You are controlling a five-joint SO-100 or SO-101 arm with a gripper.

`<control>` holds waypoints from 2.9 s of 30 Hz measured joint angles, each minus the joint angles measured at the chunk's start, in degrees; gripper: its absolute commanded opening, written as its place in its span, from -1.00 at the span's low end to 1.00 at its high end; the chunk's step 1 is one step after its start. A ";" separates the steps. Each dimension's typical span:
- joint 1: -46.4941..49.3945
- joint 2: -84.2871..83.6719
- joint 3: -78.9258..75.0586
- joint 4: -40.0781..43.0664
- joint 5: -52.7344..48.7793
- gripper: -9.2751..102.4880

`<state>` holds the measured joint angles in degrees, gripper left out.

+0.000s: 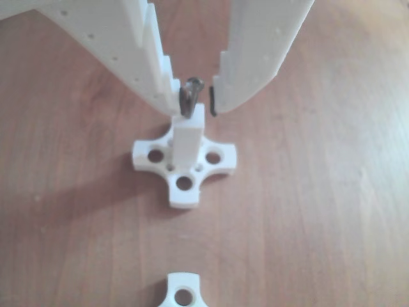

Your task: Grab the screw and set it in the hole.

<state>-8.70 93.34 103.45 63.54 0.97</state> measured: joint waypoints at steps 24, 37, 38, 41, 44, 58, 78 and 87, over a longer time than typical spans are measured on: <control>3.16 1.32 0.00 2.90 -0.09 -0.51; 7.38 10.02 2.02 3.87 -2.55 -0.71; 7.56 11.60 2.81 3.78 -2.72 -0.74; 7.91 16.00 5.36 3.43 -3.25 -0.90; 8.53 20.13 8.35 3.34 -4.22 -0.91; 10.11 52.65 31.55 6.77 -5.10 -0.91; 14.59 90.09 58.89 9.76 -3.96 -0.91; 14.85 101.51 64.34 11.25 -4.48 -0.91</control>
<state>6.15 194.85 167.78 74.79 -3.52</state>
